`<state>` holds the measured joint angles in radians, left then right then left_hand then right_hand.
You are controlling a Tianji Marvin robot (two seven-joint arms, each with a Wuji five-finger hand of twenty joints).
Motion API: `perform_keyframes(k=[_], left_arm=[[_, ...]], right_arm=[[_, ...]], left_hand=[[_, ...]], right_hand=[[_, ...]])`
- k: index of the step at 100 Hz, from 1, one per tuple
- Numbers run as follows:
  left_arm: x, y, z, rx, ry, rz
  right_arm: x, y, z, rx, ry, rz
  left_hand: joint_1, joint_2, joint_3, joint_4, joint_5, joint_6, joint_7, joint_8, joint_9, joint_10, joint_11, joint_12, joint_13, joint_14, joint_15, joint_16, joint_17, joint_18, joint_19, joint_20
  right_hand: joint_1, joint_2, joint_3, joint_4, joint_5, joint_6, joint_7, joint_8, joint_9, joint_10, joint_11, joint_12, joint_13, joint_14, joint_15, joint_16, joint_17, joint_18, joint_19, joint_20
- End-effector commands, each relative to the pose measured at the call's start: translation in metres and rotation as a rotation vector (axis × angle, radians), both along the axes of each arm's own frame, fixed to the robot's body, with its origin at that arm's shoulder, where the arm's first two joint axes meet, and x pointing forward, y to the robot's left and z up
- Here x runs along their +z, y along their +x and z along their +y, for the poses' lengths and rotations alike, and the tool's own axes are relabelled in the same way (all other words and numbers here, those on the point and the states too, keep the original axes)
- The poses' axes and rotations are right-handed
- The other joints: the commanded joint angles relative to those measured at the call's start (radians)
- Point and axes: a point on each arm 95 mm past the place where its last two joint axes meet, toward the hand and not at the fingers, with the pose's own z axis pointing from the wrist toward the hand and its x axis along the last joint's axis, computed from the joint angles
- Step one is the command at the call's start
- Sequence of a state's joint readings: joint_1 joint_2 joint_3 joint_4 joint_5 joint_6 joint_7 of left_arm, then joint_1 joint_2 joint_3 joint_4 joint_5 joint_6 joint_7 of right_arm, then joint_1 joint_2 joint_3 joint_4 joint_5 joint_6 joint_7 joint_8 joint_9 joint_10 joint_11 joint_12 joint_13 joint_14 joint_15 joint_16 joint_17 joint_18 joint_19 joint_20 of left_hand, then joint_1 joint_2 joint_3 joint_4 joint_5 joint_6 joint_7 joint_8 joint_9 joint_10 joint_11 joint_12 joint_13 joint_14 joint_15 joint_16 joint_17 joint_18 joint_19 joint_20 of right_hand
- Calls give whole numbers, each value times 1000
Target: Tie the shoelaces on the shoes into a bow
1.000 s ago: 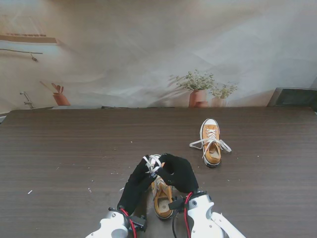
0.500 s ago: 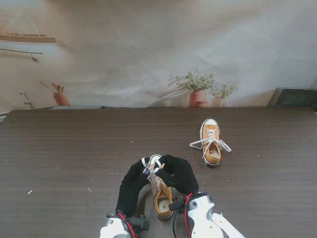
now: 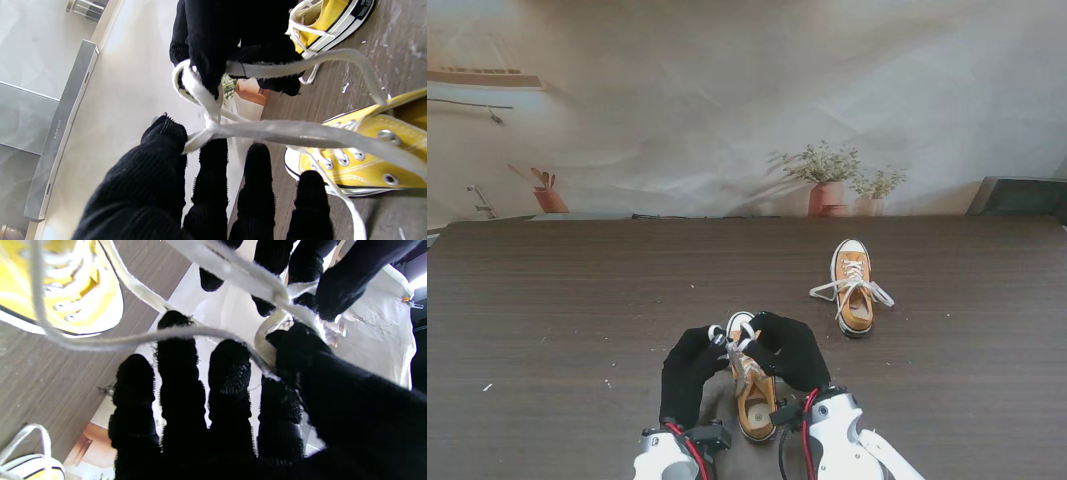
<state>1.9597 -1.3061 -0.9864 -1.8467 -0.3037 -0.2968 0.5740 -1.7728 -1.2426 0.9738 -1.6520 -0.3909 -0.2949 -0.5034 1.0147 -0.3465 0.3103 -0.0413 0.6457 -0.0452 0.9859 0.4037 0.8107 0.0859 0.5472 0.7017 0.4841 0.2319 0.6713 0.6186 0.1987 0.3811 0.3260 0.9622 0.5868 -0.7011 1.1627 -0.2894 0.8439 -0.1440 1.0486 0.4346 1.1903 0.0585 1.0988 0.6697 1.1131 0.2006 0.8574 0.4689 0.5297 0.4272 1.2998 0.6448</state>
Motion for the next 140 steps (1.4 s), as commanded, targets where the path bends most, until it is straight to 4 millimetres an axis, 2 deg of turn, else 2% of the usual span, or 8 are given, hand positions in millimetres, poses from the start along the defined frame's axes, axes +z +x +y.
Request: perform_keyframes(k=[1, 11, 30, 75, 92, 105, 126, 140], left_arm=[[4, 3, -4, -3, 14, -12], [4, 5, -3, 13, 35, -16], [6, 7, 1, 6, 58, -38], [6, 12, 6, 12, 109, -55], [2, 14, 11, 40, 103, -49], [-1, 16, 16, 51, 107, -50], [-3, 17, 21, 60, 115, -47], [-4, 16, 24, 61, 121, -48]], right_arm=[[0, -2, -3, 8, 2, 24], [1, -2, -7, 12, 23, 54], [3, -2, -13, 12, 53, 92], [7, -7, -22, 65, 99, 226], [7, -9, -31, 135, 66, 292], [7, -11, -37, 183, 45, 320], [7, -11, -32, 139, 112, 324], [6, -8, -30, 83, 122, 303]], left_hand=[[-41, -60, 72, -44, 62, -34, 6, -39, 90, 5, -13, 0, 71, -4, 47, -5, 54, 32, 31, 17], [-122, -128, 220, -80, 168, -1, -44, -99, 226, 25, -4, -91, 188, -5, 93, -34, 71, 51, 210, -32], [-116, -110, 217, -85, 222, 72, -202, -164, 239, 57, -52, -217, 213, -3, 83, -55, -80, 21, 714, -356], [-117, -138, 263, -91, 272, 95, -209, -187, 332, 68, -68, -300, 276, -5, 86, -69, -40, 29, 776, -368], [-109, -135, 252, -88, 261, 85, -197, -180, 324, 63, -69, -286, 268, -10, 87, -68, -47, 24, 775, -369], [-105, -130, 244, -86, 256, 78, -193, -178, 319, 59, -70, -278, 259, -11, 86, -67, -53, 22, 774, -371], [-99, -129, 232, -83, 254, 79, -192, -178, 318, 60, -72, -271, 260, -9, 87, -66, -56, 22, 772, -372], [-98, -129, 227, -80, 259, 75, -191, -179, 322, 60, -75, -270, 265, -9, 88, -66, -54, 23, 773, -372]], right_hand=[[30, 20, 4, -3, 12, -27, 34, -28, -16, -1, -15, -17, -23, 2, -13, -18, -25, 7, -11, -8], [18, 27, 1, -5, -18, 0, 9, -73, -50, 18, -39, -39, -56, 16, -39, -23, -60, 11, -32, -8], [-4, 25, 1, -7, -43, 24, -13, -113, -85, 35, -66, -59, -90, 29, -62, -24, -90, 15, -52, -4], [-83, -2, 16, 4, -124, 4, -147, -178, -253, 45, -182, -97, -216, 24, -142, -30, -180, -11, -131, -1], [9, 3, 48, 50, -185, -17, -317, -97, -383, 39, -237, -145, -325, 2, -207, -37, -252, -52, -217, 10], [-91, 5, 59, 150, -211, -12, -341, -53, -447, 24, -241, -150, -370, -8, -241, -46, -277, -67, -257, 6], [-144, 58, -100, 17, -93, -36, -236, -196, -367, 54, -266, -161, -326, 21, -244, -43, -253, -36, -258, 20], [-106, 32, -131, -4, -5, -75, -89, -260, -283, 45, -265, -159, -267, 20, -235, -44, -205, -23, -226, 17]])
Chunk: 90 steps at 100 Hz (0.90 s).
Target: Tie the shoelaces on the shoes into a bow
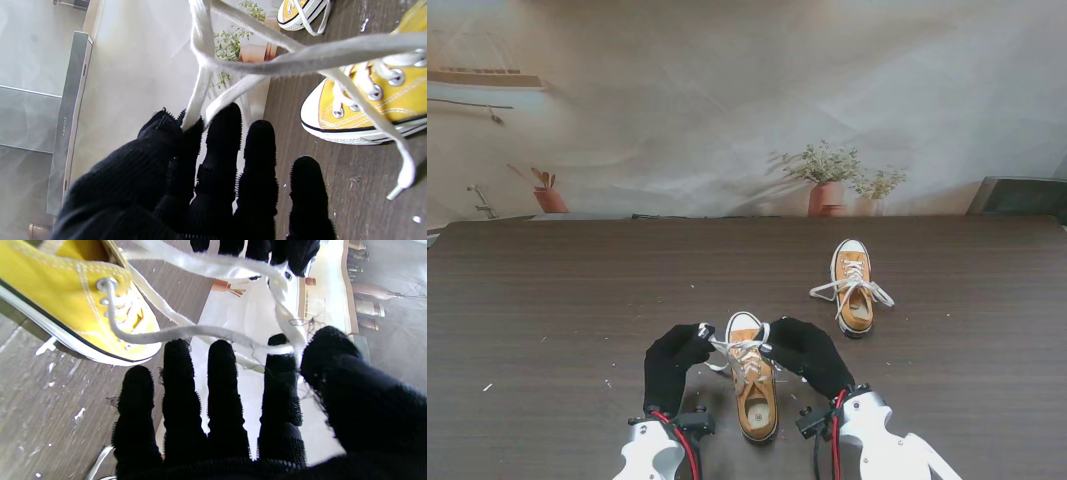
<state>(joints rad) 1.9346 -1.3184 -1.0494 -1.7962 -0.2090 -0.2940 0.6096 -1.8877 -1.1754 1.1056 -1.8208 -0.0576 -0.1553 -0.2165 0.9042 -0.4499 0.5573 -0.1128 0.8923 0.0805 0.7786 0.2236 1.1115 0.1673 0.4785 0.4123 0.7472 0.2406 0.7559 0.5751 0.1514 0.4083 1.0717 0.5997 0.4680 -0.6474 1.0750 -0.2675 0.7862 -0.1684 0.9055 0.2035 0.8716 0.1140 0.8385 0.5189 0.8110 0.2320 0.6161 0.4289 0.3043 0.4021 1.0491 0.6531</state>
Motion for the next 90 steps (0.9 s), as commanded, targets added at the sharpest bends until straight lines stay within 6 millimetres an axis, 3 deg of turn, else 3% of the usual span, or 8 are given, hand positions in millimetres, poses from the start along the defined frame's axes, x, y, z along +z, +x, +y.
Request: perform_keyframes(k=[1, 9, 26, 38, 67, 80, 82, 90], left_arm=[[1, -1, 0, -16, 3, -6], [0, -2, 1, -15, 4, -2], [-1, -3, 3, -26, 4, 5], [-1, -4, 4, -32, 10, 5], [-6, 1, 12, -3, 22, 15], [-8, 1, 13, -39, 16, -3], [-9, 2, 13, -38, 19, -5], [-10, 4, 13, -28, 36, -18]], right_arm=[[-1, 0, 5, 19, -5, 2], [-2, 1, 5, 2, -15, -7], [-3, 3, 6, -29, -28, -18], [-3, 5, 6, -37, -33, -22], [-4, 7, 7, -41, -39, -16], [-4, 7, 9, -40, -35, -15], [-4, 7, 9, -39, -36, -15], [-5, 7, 9, -36, -35, -15]], left_hand=[[13, -26, -21, -8, 12, -51, 17, 1, 21, -21, -6, 19, 2, -18, 3, -22, -7, -4, 28, -10], [18, -20, -29, -7, 1, -65, 41, 21, 20, -25, -4, 27, -4, -17, 4, -21, -10, -7, 25, -12], [65, 26, -93, 4, -66, -101, 119, 141, -28, -34, 36, 112, -45, -17, 7, -9, -37, -20, 14, -20], [98, 47, -138, 17, -97, -98, 160, 232, -42, -29, 76, 164, -57, -20, 13, 0, -43, -21, 10, -20], [78, 59, -106, 0, -118, -79, 202, 367, -43, -8, 193, 208, -60, -31, 23, 0, -37, -21, 15, -19], [134, 98, -220, 26, -132, -89, 177, 408, -61, -17, 199, 215, -70, -34, 14, 1, -47, -25, -2, -22], [128, 90, -217, 29, -123, -94, 176, 403, -51, -17, 202, 212, -62, -37, 14, 1, -41, -25, 1, -20], [22, 13, -48, -10, -65, -124, 163, 359, 18, -27, 175, 137, -8, -58, 3, -25, -4, -19, 20, -17]], right_hand=[[16, -25, -41, -26, 61, -53, 60, -29, 39, -9, -4, -8, 37, -11, 7, -5, 21, 2, 25, 8], [42, -48, -19, -21, 155, -67, 112, -17, 80, -23, 5, -5, 68, -19, 14, -4, 47, 5, 40, 5], [65, -69, 3, -19, 237, -84, 163, 15, 112, -28, 9, -4, 86, -23, 14, -7, 59, 4, 47, -2], [68, -64, 6, -19, 243, -96, 164, 29, 120, -33, 8, -4, 86, -26, 13, -9, 57, -1, 52, -7], [68, -72, 26, -18, 243, -80, 167, 57, 112, -32, 4, -6, 73, -27, 15, -9, 44, -7, 55, -17], [64, -73, 32, -22, 240, -84, 163, 77, 116, -31, 6, -6, 75, -27, 18, -9, 46, -6, 60, -21], [64, -73, 32, -22, 239, -83, 162, 78, 116, -31, 6, -6, 75, -27, 18, -9, 47, -7, 61, -21], [65, -73, 33, -22, 239, -82, 161, 82, 116, -29, 6, -6, 75, -28, 18, -10, 46, -6, 61, -22]])
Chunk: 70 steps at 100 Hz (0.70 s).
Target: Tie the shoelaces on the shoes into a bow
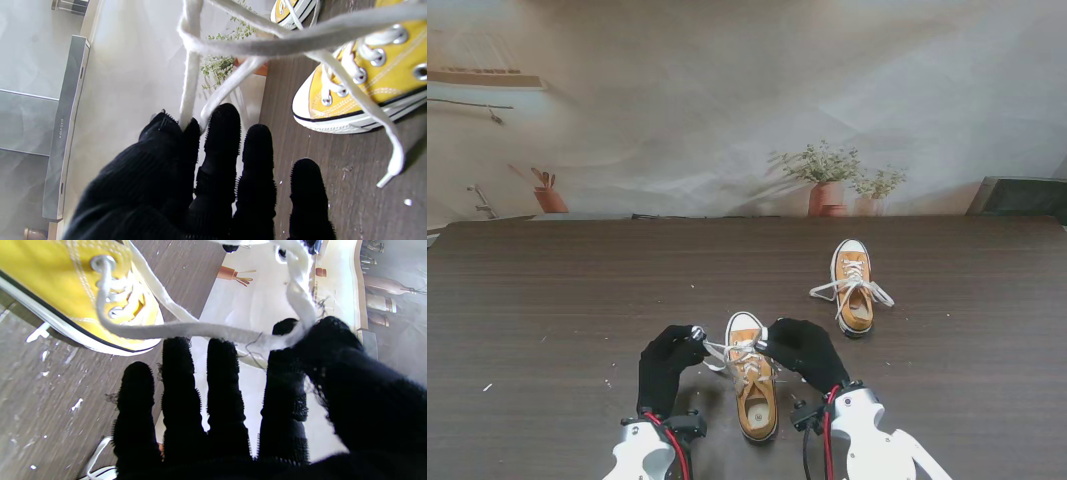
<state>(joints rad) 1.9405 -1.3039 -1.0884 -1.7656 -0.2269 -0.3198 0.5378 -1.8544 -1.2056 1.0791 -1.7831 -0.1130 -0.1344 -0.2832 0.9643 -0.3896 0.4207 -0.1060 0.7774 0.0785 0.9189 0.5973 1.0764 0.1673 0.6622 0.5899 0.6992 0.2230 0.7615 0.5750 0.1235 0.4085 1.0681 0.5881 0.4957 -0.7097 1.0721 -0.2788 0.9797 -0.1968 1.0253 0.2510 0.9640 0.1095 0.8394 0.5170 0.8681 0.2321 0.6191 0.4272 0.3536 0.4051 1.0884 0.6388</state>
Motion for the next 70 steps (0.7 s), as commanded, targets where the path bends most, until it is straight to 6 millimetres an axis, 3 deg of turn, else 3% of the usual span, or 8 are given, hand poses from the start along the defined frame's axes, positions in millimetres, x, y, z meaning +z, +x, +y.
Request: perform_keyframes(k=[1, 14, 29, 38, 54, 57, 65, 70], left_arm=[[0, 2, -1, 4, 24, -15], [0, 4, 0, 12, 28, -25], [1, 3, 1, -16, -6, -40], [1, 2, 1, -41, -21, -45], [1, 2, -1, -72, -43, -49], [1, 2, -1, -73, -46, -49], [2, 2, -1, -75, -71, -47], [3, 2, -2, -78, -91, -46]], right_arm=[[-1, 0, 2, 15, 1, 6], [-1, 0, 2, 17, 7, -2], [0, -1, 1, 9, 21, -7], [1, -1, 0, 12, 24, -10], [1, -2, -1, 18, 29, -17], [1, -2, -1, 19, 29, -18], [1, -3, -1, 22, 28, -23], [1, -3, -1, 24, 28, -25]], left_hand=[[-45, -52, 99, -18, 55, -125, 21, -18, 59, -29, -17, -46, 42, -41, -6, -27, 27, -20, 26, -5], [-57, -48, 120, -31, 52, -135, 13, -15, 59, -38, -33, -52, 33, -40, -21, -34, 29, -25, 26, -7], [208, 107, -247, 70, -92, -108, 0, -37, -89, -21, -2, 117, -77, -31, -9, 15, -61, -54, -27, -3], [280, 146, -317, 94, -144, -148, 11, -45, -142, -19, 4, 179, -121, -32, -12, 27, -91, -68, -56, 16], [294, 143, -334, 102, -156, -255, 60, 4, -155, -19, 26, 225, -146, -32, -17, 36, -115, -81, -83, 32], [281, 131, -322, 114, -157, -275, 76, 35, -154, -22, 39, 239, -147, -34, -15, 42, -116, -85, -88, 44], [144, 41, -44, 104, -177, -302, 128, 174, -168, -34, 66, 324, -161, -33, -10, 61, -131, -95, -121, 79], [113, 6, 70, 105, -199, -295, 164, 252, -195, -48, 44, 391, -189, -31, -17, 67, -152, -104, -147, 87]], right_hand=[[37, -11, 35, -11, 46, -54, 41, 35, 24, -24, 5, -4, 18, -28, 15, -8, -3, -9, 22, -8], [32, -15, 54, -11, 34, -46, 36, 54, 18, -25, 5, -4, 15, -28, 14, -9, -8, -8, 20, -14], [48, 1, 60, -14, 16, -18, 34, 85, 3, -20, 12, -2, 4, -27, 15, -9, -17, -10, 19, -18], [50, 2, 58, -14, 16, -18, 32, 88, 2, -19, 15, -1, 2, -28, 17, -9, -21, -9, 18, -19], [49, 2, 55, -13, 17, -18, 28, 93, 2, -19, 18, -2, 0, -26, 17, -9, -21, -10, 18, -19], [49, 2, 55, -13, 17, -18, 28, 94, 2, -19, 18, -2, 0, -27, 17, -9, -21, -10, 18, -19], [46, 2, 54, -14, 18, -19, 28, 96, 1, -20, 18, -3, 0, -27, 17, -10, -21, -10, 18, -20], [47, 2, 54, -14, 17, -20, 29, 98, 0, -19, 17, -3, -2, -27, 16, -10, -22, -10, 18, -20]])
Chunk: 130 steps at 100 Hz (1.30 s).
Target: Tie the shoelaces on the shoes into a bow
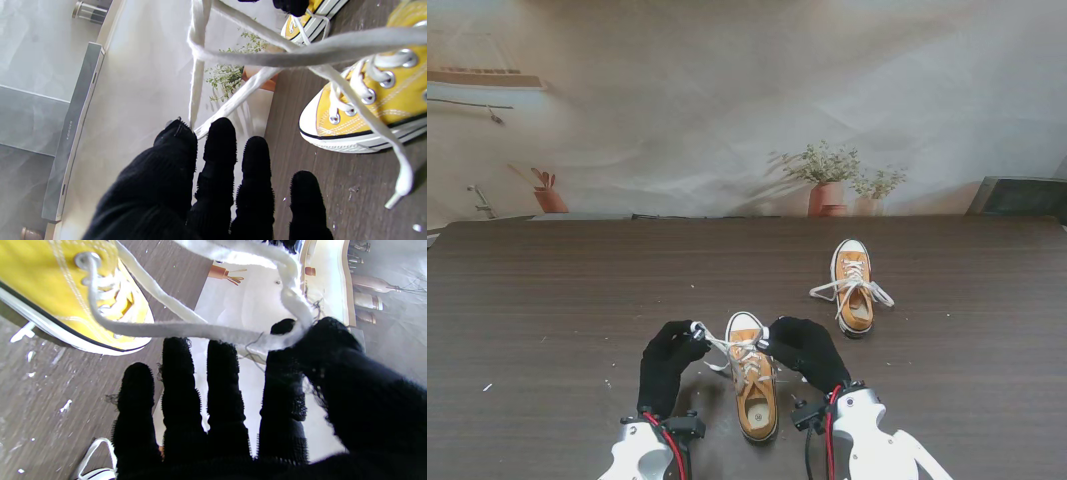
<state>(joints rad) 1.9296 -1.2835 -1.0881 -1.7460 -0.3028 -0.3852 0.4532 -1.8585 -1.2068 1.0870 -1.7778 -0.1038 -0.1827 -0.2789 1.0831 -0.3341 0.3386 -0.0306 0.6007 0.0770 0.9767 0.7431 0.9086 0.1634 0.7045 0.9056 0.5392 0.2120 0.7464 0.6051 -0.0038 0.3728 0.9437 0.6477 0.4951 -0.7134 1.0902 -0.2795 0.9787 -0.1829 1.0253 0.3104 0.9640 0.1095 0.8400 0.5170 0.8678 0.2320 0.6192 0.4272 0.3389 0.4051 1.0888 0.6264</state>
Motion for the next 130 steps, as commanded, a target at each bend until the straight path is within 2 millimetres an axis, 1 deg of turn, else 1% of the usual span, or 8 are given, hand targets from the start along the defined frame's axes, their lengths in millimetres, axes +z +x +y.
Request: perform_keyframes(k=[1, 12, 23, 48, 80, 91, 111, 130], left_arm=[[6, 0, -3, -23, -29, -15], [7, 0, -3, -47, -44, -11], [8, 1, -4, -44, -34, -9], [16, -3, -7, -29, -29, 12], [6, 2, 6, 19, -7, 40], [3, 3, 11, 27, -1, 48], [-1, 5, 17, 40, 19, 51], [-4, 6, 24, 54, 31, 48]], right_arm=[[-1, -2, 1, 18, -1, 2], [0, -3, 0, 19, 0, 0], [0, -3, 0, 16, 2, -2], [0, -3, -3, -11, 11, 3], [-1, -4, -7, -61, 4, 33], [-2, -4, -9, -67, -10, 36], [-5, -3, -12, -122, -37, 36], [-6, 0, -20, -277, -18, 8]], left_hand=[[-12, -55, 173, 29, -27, -292, 111, 119, -33, -47, -5, 85, -34, -20, -5, 38, -28, -70, -30, 31], [57, -31, 208, 39, -82, -250, 179, 209, -114, -48, -79, 124, -103, -24, -55, 39, -73, -88, -122, 43], [179, 4, 179, 44, -59, -243, 235, 313, -142, -41, -140, 136, -117, -10, -132, 136, -87, -96, -193, 79], [208, 45, 172, 20, -111, -220, 258, 366, -228, -16, -219, 162, -186, -11, -145, 158, -97, -107, -273, 100], [208, 36, 189, 18, -112, -196, 252, 381, -168, 42, -25, 279, -120, 15, -33, 276, -84, -100, -200, 186], [208, 39, 183, 18, -117, -196, 251, 384, -169, 48, -11, 289, -122, 15, -18, 287, -87, -102, -184, 189], [208, 44, 167, 19, -120, -200, 238, 374, -173, 29, -19, 283, -127, 11, -15, 281, -87, -105, -178, 184], [208, 46, 157, 21, -120, -203, 234, 362, -172, 17, -29, 274, -131, 9, -16, 274, -87, -107, -174, 179]], right_hand=[[48, 7, 37, -13, 18, -34, 29, 39, 0, -19, 16, -3, -2, -27, 16, -10, -7, -10, 18, -8], [49, 8, 36, -13, 17, -34, 28, 40, -5, -19, 16, -4, -4, -27, 15, -11, -9, -12, 17, -8], [51, 8, 37, -12, 13, -29, 27, 43, -8, -19, 16, -4, -6, -28, 14, -11, -11, -11, 15, -9], [65, 35, 26, -12, -3, -34, 28, 60, -41, -17, 15, -5, -33, -28, 12, -11, -38, -21, 2, -12], [103, 98, 0, -5, -47, 22, 57, 186, -124, -6, 26, -15, -97, -29, 19, -12, -83, -36, -21, -5], [111, 106, 3, -5, -49, 59, 68, 225, -153, -6, 33, -19, -110, -36, 22, -13, -86, -42, -20, -1], [160, 171, -13, -5, -105, 258, 117, 363, -236, 4, 135, 1, -164, -44, 42, -18, -103, -54, -16, 3], [46, -110, 229, 1, 51, 296, 168, 238, -78, 12, 164, -20, -49, -22, 88, -27, -22, -4, 53, -10]])
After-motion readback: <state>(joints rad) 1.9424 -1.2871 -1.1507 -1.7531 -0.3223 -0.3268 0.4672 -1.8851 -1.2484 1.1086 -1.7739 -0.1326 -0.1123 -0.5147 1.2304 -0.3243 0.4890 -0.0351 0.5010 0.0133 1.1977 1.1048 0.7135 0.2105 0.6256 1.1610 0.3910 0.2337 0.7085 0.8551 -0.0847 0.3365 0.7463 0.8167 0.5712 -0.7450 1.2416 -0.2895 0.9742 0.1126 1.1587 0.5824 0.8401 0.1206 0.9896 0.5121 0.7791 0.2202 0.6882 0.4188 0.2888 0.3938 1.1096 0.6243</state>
